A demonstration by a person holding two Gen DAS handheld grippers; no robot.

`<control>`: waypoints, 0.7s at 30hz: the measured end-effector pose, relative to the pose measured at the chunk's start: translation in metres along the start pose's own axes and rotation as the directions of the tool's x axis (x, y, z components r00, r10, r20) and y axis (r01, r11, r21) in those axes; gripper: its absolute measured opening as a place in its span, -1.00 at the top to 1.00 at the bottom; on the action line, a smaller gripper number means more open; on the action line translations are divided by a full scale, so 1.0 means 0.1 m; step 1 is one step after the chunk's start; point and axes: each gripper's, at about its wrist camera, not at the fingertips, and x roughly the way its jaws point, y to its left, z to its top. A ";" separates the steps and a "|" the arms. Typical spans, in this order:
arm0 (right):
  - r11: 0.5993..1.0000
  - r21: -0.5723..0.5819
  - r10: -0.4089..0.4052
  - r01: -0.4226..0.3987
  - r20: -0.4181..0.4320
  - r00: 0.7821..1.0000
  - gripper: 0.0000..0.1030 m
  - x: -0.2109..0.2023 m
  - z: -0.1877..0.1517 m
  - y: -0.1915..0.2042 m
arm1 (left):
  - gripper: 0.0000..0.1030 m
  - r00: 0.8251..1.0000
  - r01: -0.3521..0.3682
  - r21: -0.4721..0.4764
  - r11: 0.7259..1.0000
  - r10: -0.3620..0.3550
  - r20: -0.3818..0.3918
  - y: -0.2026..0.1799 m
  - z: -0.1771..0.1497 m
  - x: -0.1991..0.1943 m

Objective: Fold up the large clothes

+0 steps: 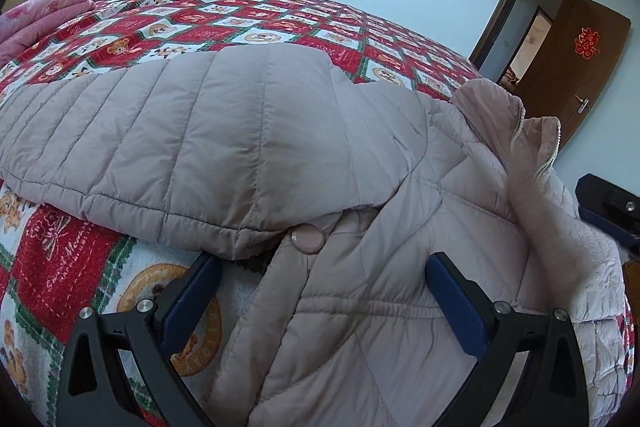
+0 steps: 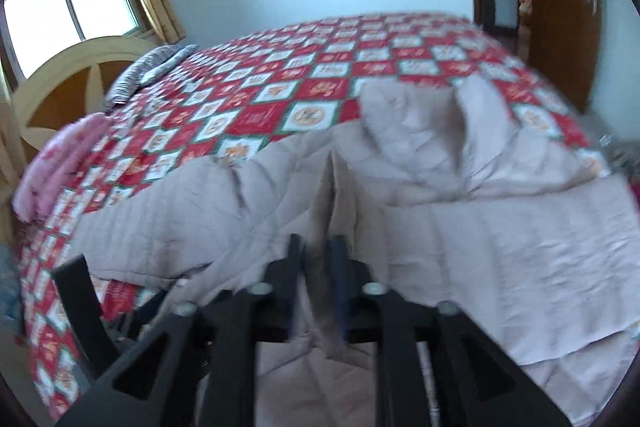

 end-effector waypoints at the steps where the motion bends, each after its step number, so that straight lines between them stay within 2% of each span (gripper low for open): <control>1: 1.000 0.014 0.027 -0.028 0.035 0.999 -0.15 -0.10 0.02 -0.04 | -0.98 1.000 0.004 -0.003 1.000 -0.004 0.001 0.01 0.00 0.00; 2: 0.999 0.021 0.040 -0.042 0.077 0.996 -0.28 -0.23 0.03 -0.10 | -0.98 1.000 0.004 -0.004 1.000 -0.004 0.000 0.01 0.00 0.00; 4: 0.999 0.038 0.027 -0.034 0.174 0.984 -0.31 -0.53 0.04 -0.31 | -0.98 1.000 0.001 -0.001 1.000 -0.001 -0.001 0.00 0.00 0.00; 5: 0.998 0.056 -0.006 -0.007 0.221 0.975 -0.31 -0.68 0.04 -0.46 | -0.98 1.000 -0.002 0.001 1.000 0.002 -0.003 0.00 0.00 0.00; 6: 0.994 0.081 -0.089 0.071 0.254 0.963 -0.27 -0.82 0.03 -0.64 | -0.98 1.000 -0.005 0.002 1.000 0.005 -0.003 0.00 0.00 0.01; 7: 0.986 0.088 -0.156 0.138 0.246 0.957 -0.17 -0.85 0.02 -0.75 | -0.98 1.000 -0.009 0.005 1.000 0.009 -0.004 -0.01 0.00 0.01; 8: 0.968 0.091 -0.247 0.232 0.206 0.947 0.27 -0.84 0.00 -0.90 | -0.98 1.000 -0.012 0.007 1.000 0.012 -0.005 -0.01 0.00 0.01; 9: 0.950 0.102 -0.310 0.297 0.162 0.937 0.59 -0.81 -0.05 -1.06 | -0.98 1.000 -0.014 0.008 1.000 0.014 -0.005 -0.02 0.00 0.02; 11: 0.922 0.161 -0.370 0.352 0.100 0.924 0.60 -0.70 -0.20 -1.34 | -0.98 1.000 -0.017 0.011 1.000 0.017 -0.006 -0.02 0.00 0.02; 13: 0.919 0.216 -0.343 0.328 0.033 0.939 0.60 -0.51 -0.36 -1.54 | -0.98 1.000 -0.018 0.011 1.000 0.019 -0.006 -0.02 0.00 0.02; 15: 0.931 0.264 -0.250 0.253 -0.046 0.967 0.60 -0.25 -0.52 -1.66 | -0.98 1.000 -0.025 0.015 1.000 0.025 -0.009 -0.03 0.00 0.02; 16: 0.932 0.279 -0.227 0.230 -0.043 0.973 0.59 -0.17 -0.59 -1.65 | -0.98 1.000 -0.029 0.018 0.999 0.029 -0.011 -0.03 0.00 0.03; 18: 0.938 0.234 -0.261 0.257 -0.014 0.965 0.58 -0.12 -0.62 -1.50 | -0.98 0.999 -0.042 0.027 0.999 0.042 -0.016 -0.05 0.00 0.04; 21: 0.949 0.124 -0.286 0.289 -0.042 0.957 0.53 -0.05 -0.55 -1.29 | -0.98 0.996 -0.085 0.059 0.995 0.087 -0.032 -0.12 0.00 0.08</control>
